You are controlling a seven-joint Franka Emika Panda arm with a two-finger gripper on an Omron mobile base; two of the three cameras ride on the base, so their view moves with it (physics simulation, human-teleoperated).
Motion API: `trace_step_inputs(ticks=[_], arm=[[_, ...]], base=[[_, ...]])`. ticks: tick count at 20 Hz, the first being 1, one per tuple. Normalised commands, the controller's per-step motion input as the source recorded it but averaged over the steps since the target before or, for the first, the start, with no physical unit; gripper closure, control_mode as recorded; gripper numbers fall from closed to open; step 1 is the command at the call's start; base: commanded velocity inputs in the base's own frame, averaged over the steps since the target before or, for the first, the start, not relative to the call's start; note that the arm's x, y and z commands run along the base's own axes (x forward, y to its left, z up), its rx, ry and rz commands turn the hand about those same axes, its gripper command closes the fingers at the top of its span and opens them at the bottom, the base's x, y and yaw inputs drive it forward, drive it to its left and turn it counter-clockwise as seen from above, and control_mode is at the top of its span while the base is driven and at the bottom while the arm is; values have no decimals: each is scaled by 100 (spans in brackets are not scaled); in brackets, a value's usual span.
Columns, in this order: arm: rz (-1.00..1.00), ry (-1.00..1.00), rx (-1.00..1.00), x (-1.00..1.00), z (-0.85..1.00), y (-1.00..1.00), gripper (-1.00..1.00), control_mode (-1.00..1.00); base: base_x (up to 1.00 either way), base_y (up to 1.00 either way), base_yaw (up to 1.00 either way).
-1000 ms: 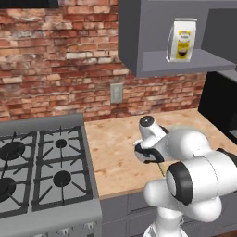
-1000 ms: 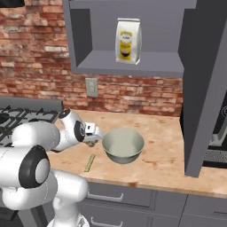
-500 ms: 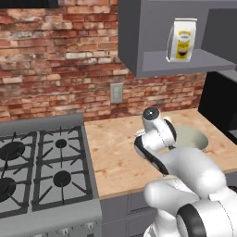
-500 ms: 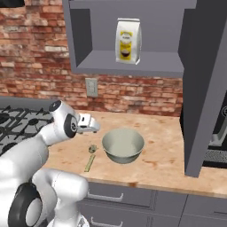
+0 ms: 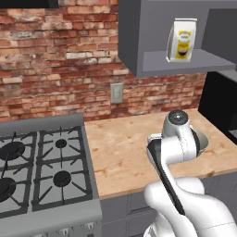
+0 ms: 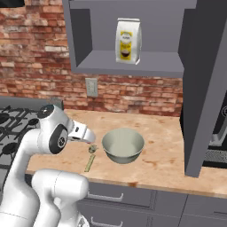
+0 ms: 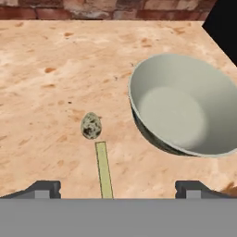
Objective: Pick the egg and butter from the fridge and place them by the bowl for mixing.
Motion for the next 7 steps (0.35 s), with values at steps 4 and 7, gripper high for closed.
trace_step_inputs(ticks=[4, 7], arm=[[-11, 5, 1, -49, -19, -13, -100, -100], [2, -33, 0, -76, 18, 19, -100, -100]], base=[[0, 0, 0], [0, 0, 0]])
